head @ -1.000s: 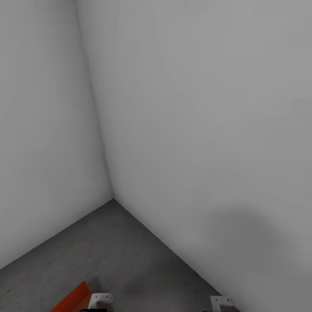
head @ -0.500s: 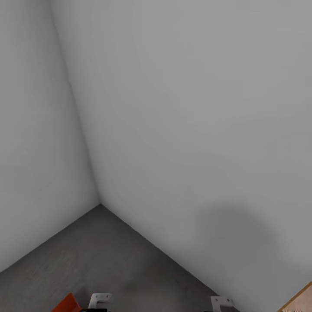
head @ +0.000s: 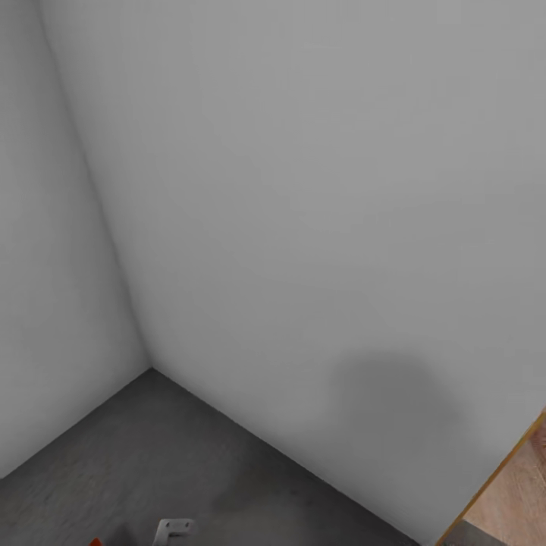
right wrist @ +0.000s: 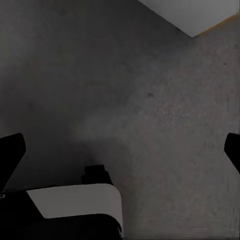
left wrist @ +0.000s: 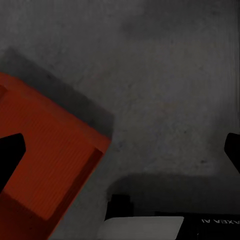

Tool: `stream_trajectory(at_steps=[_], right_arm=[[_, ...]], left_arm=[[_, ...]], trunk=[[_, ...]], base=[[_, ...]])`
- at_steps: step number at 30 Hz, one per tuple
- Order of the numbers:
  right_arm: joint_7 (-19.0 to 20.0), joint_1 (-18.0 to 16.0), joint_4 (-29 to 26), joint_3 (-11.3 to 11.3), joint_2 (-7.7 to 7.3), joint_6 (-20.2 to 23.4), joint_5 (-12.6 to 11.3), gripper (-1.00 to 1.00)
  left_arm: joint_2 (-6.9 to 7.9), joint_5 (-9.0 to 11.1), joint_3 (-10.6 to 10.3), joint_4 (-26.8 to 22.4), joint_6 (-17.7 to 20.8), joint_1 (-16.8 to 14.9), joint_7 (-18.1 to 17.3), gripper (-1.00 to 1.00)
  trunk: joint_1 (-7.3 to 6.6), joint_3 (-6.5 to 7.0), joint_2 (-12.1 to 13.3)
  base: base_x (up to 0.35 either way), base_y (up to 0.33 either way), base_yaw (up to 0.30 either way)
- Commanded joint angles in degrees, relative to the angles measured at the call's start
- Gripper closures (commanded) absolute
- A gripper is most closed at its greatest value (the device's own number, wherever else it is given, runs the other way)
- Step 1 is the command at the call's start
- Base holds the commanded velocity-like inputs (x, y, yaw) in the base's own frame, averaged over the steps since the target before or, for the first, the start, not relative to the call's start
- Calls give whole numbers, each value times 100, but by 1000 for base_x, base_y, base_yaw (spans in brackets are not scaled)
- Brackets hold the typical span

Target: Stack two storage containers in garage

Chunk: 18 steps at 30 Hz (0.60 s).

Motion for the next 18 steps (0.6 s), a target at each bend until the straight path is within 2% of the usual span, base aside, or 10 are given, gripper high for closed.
stream_trajectory(at_steps=[1,5,7,12,13,18], right_arm=[[13,34,18,46,5,-29,-59,-100],[41,201,21,45,5,-35,-56,-100],[65,328,21,45,5,-38,-53,-100],[86,511,22,45,0,-58,-52,-100],[92,729,22,45,-4,-182,-51,-100],[260,813,27,45,-13,-245,-101,-100]], left_arm=[[-1,-6,5,0,-1,0,18,-100],[3,-5,5,0,13,37,18,-100],[4,-5,5,-3,3,201,18,-100],[5,-5,5,-2,-6,373,18,-100],[4,-5,7,-2,-9,553,18,-100],[2,-5,10,-5,-9,623,18,-100]], trunk=[[0,-2,-4],[0,16,-4],[0,25,-4],[0,47,-4],[0,52,-4],[0,74,-4]], base=[[0,0,-224],[0,0,-224],[0,0,-224],[0,0,-223],[0,0,-223],[0,0,-223]])
